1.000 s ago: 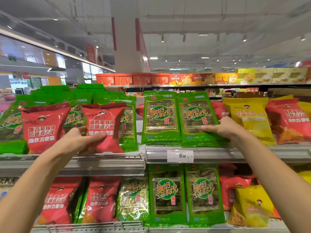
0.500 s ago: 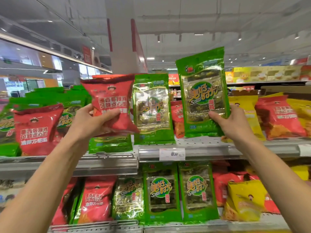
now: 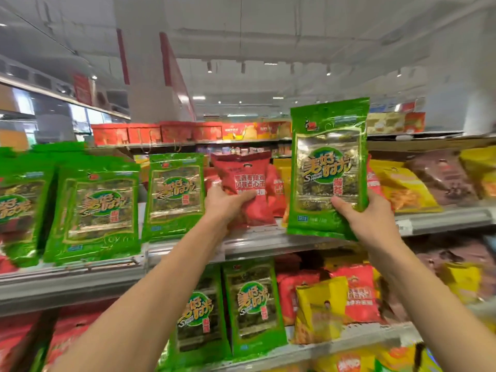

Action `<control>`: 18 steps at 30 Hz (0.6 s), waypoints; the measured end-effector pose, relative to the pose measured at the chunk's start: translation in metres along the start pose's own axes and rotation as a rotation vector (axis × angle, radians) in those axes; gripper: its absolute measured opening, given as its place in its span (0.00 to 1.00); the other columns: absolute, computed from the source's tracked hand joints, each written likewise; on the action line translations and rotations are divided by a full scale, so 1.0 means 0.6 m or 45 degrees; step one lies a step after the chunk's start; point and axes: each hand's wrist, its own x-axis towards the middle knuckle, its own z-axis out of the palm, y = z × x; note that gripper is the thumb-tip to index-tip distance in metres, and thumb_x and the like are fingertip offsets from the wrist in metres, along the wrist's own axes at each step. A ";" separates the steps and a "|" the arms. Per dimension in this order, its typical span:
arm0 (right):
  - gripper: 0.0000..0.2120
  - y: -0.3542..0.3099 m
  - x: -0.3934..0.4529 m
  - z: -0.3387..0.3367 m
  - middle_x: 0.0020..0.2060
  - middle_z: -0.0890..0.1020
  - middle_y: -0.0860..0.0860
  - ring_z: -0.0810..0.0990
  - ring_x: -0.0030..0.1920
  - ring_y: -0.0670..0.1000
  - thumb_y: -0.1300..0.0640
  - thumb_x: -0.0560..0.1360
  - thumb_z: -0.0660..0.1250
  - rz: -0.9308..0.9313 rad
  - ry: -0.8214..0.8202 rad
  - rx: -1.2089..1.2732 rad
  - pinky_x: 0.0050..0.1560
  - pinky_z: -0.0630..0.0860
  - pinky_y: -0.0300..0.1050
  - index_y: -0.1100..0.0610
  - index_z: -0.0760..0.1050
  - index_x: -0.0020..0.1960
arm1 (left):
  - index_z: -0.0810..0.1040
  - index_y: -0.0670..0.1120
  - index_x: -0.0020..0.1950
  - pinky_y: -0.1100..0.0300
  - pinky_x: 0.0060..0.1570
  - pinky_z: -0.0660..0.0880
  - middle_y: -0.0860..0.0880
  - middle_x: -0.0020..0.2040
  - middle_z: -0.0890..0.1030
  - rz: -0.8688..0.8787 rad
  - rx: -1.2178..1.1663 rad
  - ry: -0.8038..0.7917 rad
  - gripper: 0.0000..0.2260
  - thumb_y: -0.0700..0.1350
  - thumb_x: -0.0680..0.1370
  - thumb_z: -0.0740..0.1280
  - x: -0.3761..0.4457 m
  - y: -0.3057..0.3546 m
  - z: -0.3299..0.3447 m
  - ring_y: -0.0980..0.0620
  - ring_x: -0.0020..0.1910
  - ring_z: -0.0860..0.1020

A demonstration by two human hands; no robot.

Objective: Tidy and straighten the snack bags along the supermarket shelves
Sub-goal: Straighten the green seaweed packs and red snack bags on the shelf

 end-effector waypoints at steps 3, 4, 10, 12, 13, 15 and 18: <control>0.11 0.015 -0.009 -0.015 0.48 0.86 0.48 0.85 0.51 0.52 0.54 0.76 0.75 0.012 -0.027 0.024 0.47 0.79 0.44 0.52 0.79 0.56 | 0.80 0.44 0.54 0.50 0.48 0.82 0.46 0.48 0.85 -0.042 0.060 0.054 0.21 0.52 0.67 0.80 0.018 -0.019 0.017 0.46 0.44 0.85; 0.12 0.017 -0.012 -0.017 0.50 0.86 0.49 0.85 0.53 0.53 0.53 0.76 0.75 0.024 -0.045 0.032 0.50 0.80 0.47 0.53 0.79 0.57 | 0.79 0.43 0.54 0.48 0.50 0.82 0.46 0.48 0.85 -0.050 0.080 0.051 0.22 0.53 0.67 0.80 0.023 -0.021 0.019 0.45 0.44 0.85; 0.18 0.015 -0.027 0.012 0.51 0.87 0.46 0.86 0.50 0.46 0.50 0.76 0.74 0.071 -0.153 0.126 0.51 0.84 0.46 0.53 0.78 0.63 | 0.80 0.41 0.54 0.50 0.49 0.83 0.46 0.44 0.86 -0.015 0.239 -0.143 0.21 0.55 0.71 0.76 0.004 -0.005 -0.005 0.48 0.43 0.86; 0.13 0.005 -0.035 0.037 0.48 0.87 0.45 0.86 0.44 0.41 0.53 0.76 0.74 0.072 -0.175 0.167 0.40 0.81 0.34 0.51 0.79 0.60 | 0.83 0.42 0.52 0.62 0.45 0.81 0.51 0.43 0.86 0.174 0.346 -0.103 0.18 0.57 0.74 0.72 -0.024 0.000 -0.033 0.59 0.39 0.84; 0.13 -0.002 -0.039 0.053 0.50 0.87 0.46 0.87 0.45 0.43 0.54 0.76 0.74 0.075 -0.190 0.199 0.42 0.82 0.36 0.51 0.79 0.60 | 0.84 0.43 0.51 0.68 0.42 0.78 0.54 0.43 0.85 0.320 0.450 -0.039 0.17 0.57 0.76 0.70 -0.042 0.001 -0.051 0.64 0.36 0.81; 0.12 -0.021 -0.053 0.094 0.50 0.87 0.47 0.87 0.48 0.47 0.57 0.76 0.74 0.080 -0.197 0.277 0.52 0.83 0.47 0.52 0.79 0.59 | 0.85 0.45 0.53 0.67 0.45 0.77 0.54 0.45 0.85 0.558 0.585 0.113 0.14 0.53 0.80 0.67 -0.078 -0.006 -0.098 0.67 0.38 0.79; 0.12 -0.055 -0.093 0.166 0.49 0.88 0.46 0.87 0.50 0.49 0.55 0.76 0.75 0.064 -0.250 0.350 0.56 0.82 0.51 0.51 0.79 0.58 | 0.85 0.44 0.55 0.58 0.54 0.77 0.50 0.51 0.85 0.729 0.732 0.323 0.11 0.48 0.81 0.66 -0.129 -0.038 -0.196 0.57 0.49 0.81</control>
